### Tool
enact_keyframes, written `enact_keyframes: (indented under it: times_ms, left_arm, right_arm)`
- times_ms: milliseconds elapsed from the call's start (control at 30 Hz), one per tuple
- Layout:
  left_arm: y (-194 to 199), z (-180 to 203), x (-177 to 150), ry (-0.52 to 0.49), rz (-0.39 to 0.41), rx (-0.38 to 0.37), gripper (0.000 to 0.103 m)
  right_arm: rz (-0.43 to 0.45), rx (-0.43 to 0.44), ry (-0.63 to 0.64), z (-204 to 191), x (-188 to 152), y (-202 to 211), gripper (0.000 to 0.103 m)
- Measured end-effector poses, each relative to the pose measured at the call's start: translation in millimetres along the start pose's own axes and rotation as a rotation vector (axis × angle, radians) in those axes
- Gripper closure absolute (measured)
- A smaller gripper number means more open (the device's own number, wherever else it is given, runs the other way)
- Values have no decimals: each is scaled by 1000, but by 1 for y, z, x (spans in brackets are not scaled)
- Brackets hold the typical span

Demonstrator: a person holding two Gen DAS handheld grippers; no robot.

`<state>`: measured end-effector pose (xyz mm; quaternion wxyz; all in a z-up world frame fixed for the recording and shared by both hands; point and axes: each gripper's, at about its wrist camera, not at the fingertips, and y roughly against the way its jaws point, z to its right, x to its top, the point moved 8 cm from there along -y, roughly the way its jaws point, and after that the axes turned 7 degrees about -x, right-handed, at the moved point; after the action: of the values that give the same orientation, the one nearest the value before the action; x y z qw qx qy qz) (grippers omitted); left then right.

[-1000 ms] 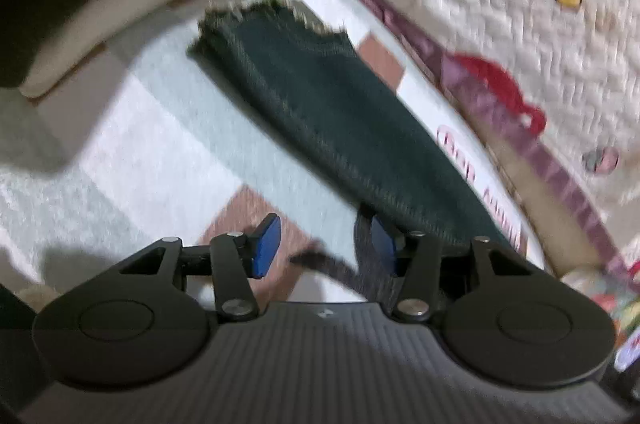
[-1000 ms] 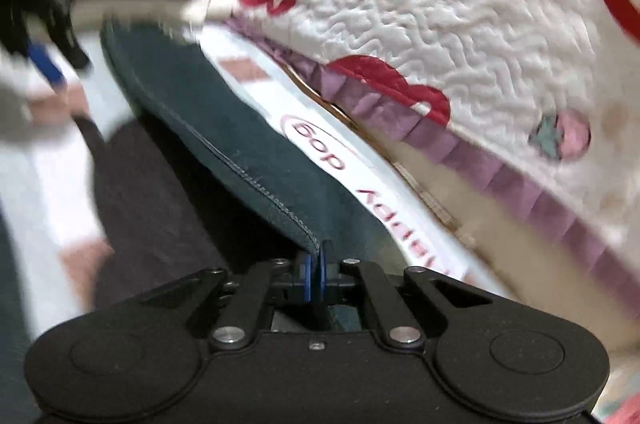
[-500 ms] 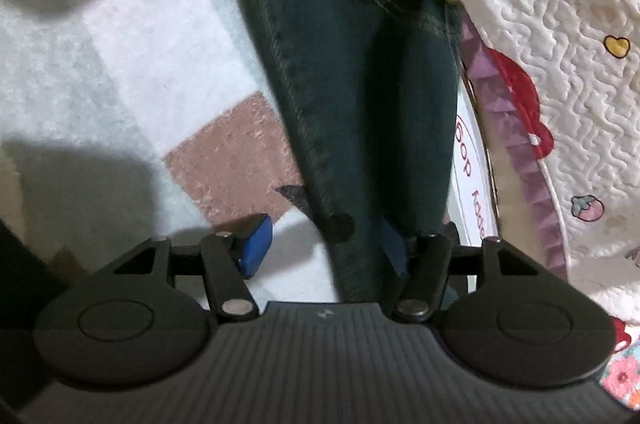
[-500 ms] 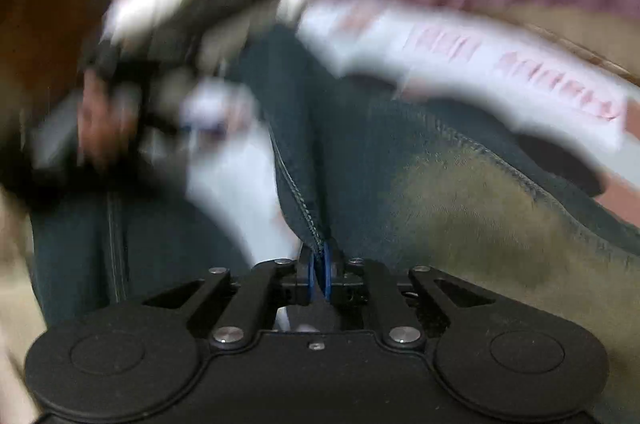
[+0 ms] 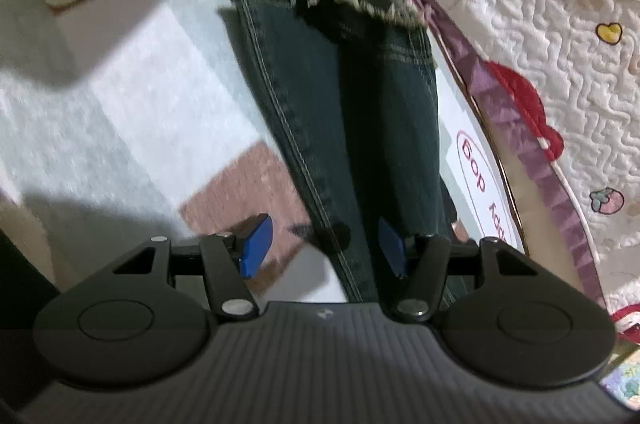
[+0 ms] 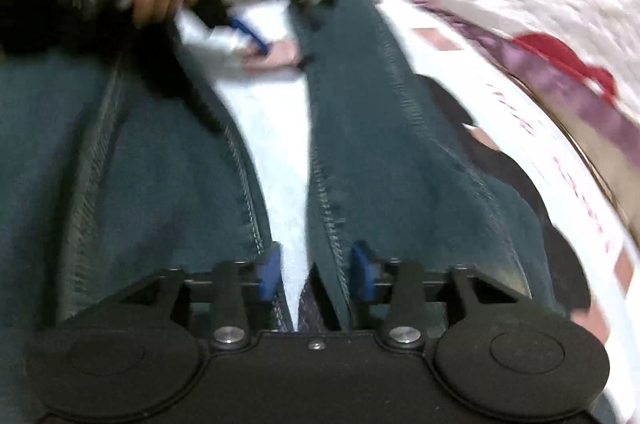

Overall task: Fold clothes
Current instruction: 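Grasp the frayed hem with the left tool while the right tool holds the jeans leg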

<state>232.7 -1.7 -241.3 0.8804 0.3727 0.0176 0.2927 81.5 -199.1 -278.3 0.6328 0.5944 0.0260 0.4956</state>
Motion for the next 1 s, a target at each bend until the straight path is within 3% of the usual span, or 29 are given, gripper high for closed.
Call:
enact_keyframes:
  times_ms: [100, 133, 167, 200, 333, 433, 500, 733, 900, 1000]
  left_arm:
    - [0, -4, -6, 36, -27, -6, 45]
    - [1, -4, -7, 39, -36, -13, 45]
    - [3, -4, -8, 42, -36, -15, 44]
    - [5, -3, -9, 44, -36, -18, 44]
    - [18, 0, -4, 91, 27, -90, 40]
    - [27, -3, -1, 82, 121, -67, 36]
    - [25, -3, -1, 86, 136, -60, 35]
    - [18, -3, 0, 100, 191, -33, 34]
    - [14, -3, 0, 109, 230, -14, 34]
    - [13, -4, -4, 121, 235, -6, 32]
  right_arm:
    - [9, -5, -23, 11, 10, -13, 53]
    - [22, -16, -45, 19, 14, -17, 61]
    - [20, -26, -65, 25, 16, -21, 93]
    - [15, -36, -84, 32, 18, -24, 93]
    - [128, 190, -517, 70, 35, 2, 91]
    - [201, 358, -835, 96, 31, 19, 91]
    - [213, 429, -948, 102, 27, 23, 91]
    - [272, 519, -1055, 106, 20, 31, 91]
    - [289, 557, -1061, 109, 15, 38, 91]
    - [311, 514, -1098, 110, 15, 43, 91]
